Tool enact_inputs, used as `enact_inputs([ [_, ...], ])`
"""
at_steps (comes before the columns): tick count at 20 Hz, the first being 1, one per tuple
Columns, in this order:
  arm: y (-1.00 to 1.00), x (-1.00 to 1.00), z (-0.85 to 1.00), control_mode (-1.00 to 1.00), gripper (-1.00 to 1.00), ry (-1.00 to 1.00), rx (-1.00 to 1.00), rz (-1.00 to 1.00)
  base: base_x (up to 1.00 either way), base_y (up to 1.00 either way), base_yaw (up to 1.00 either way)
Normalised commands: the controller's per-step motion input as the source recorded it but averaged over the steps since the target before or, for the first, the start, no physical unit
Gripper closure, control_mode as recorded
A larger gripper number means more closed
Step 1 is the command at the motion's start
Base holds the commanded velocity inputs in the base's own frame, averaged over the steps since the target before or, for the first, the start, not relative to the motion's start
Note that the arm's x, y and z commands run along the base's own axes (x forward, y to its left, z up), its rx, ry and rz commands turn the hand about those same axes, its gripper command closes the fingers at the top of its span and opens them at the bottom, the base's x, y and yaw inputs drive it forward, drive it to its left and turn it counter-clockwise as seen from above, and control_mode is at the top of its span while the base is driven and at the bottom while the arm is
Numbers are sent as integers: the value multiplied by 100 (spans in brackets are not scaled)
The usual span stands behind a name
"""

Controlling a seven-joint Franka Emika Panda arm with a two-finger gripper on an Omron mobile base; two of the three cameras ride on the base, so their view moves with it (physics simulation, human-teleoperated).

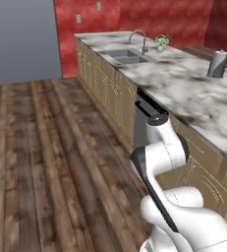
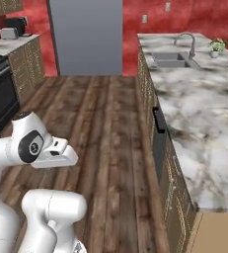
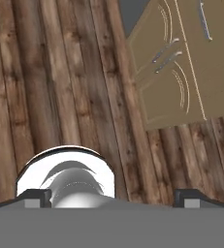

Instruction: Place the cold items (tangerine and orange) from the fridge in one tupperware on the dining counter. Place the warm items (kebab skewer and hot dog) in the stove area in another tupperware.

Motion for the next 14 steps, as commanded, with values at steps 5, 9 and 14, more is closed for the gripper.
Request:
enact_inputs([
  [5,0,0,0,100,-100,0,0,0,100,-3,29],
  [9,0,0,0,100,-100,0,0,0,100,0,32],
  [14,0,0,0,100,-100,0,0,0,100,0,32],
])
